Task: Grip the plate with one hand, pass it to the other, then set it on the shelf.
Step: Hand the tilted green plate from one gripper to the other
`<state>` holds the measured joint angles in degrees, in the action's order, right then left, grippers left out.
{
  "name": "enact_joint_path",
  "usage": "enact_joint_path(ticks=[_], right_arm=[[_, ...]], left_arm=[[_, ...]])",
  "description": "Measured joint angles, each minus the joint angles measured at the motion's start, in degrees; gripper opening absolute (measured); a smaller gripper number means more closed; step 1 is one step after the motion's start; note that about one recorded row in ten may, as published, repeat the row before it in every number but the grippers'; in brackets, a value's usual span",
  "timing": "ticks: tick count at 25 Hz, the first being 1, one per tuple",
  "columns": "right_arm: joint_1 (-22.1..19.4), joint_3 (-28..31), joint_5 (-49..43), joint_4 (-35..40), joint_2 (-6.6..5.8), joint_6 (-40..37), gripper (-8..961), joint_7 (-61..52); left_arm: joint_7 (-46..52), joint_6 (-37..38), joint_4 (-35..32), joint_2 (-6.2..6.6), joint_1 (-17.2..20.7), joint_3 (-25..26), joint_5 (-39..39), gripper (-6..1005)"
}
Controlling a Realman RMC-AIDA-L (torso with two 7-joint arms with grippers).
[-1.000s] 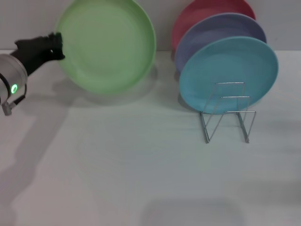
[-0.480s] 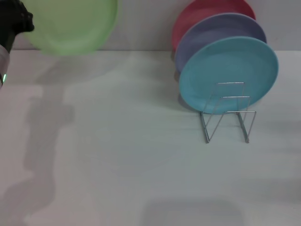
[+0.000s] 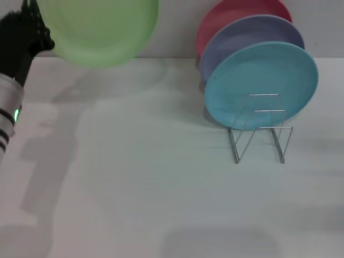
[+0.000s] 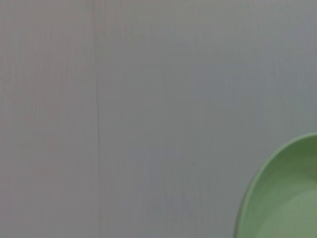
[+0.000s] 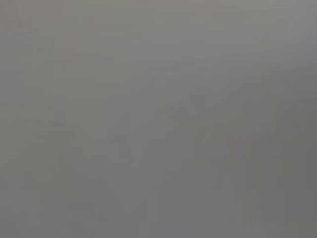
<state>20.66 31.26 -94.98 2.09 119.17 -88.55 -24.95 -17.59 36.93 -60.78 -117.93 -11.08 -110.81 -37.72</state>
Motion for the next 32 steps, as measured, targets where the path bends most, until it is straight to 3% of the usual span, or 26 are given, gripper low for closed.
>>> enact_joint_path(ticks=[4, 11, 14, 20, 32], right_arm=[[-1.21, -2.68, -1.50, -1.04, 0.21, -2.38, 577, 0.50], [-4.27, -9.75, -1.79, -7.37, 0.16, -8.55, 576, 8.44], [-6.34, -14.50, -2.14, -12.82, 0.21, -12.97, 576, 14.10], [-7.37, -19.20, -2.16, -18.39, 0.14, -16.14, 575, 20.43], [-0.33, -26.10, -2.22, -23.30, 0.26, -14.76, 574, 22.31]], left_arm=[[19.34, 9.38, 9.82, 0.02, 0.74, -1.05, 8.80, 37], [34.07, 24.49, 23.22, -0.10, 0.65, -0.56, 14.71, 38], [36.94, 29.52, 28.96, -0.43, 0.31, -0.76, 14.49, 39], [37.21, 31.89, 32.05, -0.58, 0.31, -0.95, 14.43, 40], [36.39, 35.81, 34.30, -0.70, 0.64, -0.54, 14.34, 43]])
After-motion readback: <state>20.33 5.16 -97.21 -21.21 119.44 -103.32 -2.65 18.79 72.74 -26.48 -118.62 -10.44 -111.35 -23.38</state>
